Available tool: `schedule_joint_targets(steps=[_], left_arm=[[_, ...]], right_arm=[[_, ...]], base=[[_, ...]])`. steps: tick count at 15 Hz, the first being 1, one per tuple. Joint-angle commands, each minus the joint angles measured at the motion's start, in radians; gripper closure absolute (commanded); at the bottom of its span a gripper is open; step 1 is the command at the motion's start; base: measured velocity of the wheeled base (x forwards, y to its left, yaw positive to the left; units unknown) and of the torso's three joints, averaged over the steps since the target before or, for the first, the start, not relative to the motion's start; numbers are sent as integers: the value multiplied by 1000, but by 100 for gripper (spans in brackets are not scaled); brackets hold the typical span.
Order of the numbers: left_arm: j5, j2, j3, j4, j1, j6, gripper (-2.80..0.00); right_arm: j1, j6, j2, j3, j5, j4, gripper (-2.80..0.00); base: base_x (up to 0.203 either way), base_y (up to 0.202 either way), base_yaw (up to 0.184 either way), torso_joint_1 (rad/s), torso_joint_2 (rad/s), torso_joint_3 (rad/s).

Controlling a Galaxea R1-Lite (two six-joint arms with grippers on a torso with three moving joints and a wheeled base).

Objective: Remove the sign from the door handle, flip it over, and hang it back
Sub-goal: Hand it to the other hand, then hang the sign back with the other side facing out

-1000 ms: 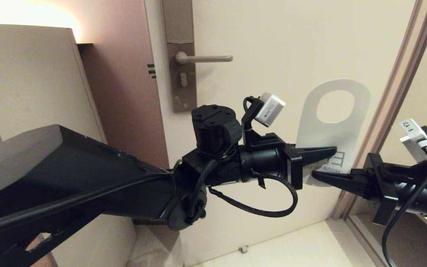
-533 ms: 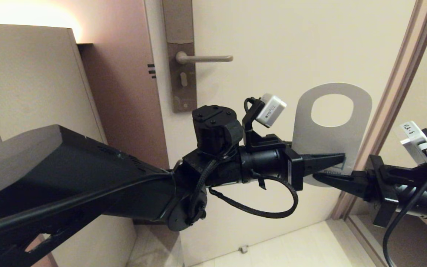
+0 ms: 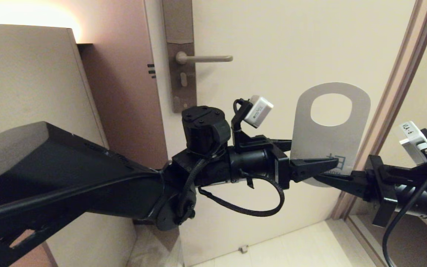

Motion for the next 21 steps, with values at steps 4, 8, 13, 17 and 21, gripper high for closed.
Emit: schedule_joint_targets(steps=[4, 8, 13, 17, 21], left_arm=[[-2, -63, 73, -6, 54, -2, -280], [5, -141, 185, -6, 99, 0, -280], [8, -288, 349, -6, 139, 28, -280], [23, -419, 481, -6, 170, 30, -280], [26, -535, 611, -5, 190, 47, 0]], right_arm=[[1, -2, -2, -2, 5, -5, 0], [1, -2, -6, -2, 5, -5, 0], [1, -2, -18, 0, 2, -5, 0], [1, -2, -52, 26, 2, -5, 0], [-11, -2, -90, 65, -5, -5, 0]], base=[[0, 0, 0, 0, 0, 0], [0, 0, 0, 0, 0, 0], [0, 0, 0, 0, 0, 0], [0, 0, 0, 0, 0, 0], [0, 0, 0, 0, 0, 0]])
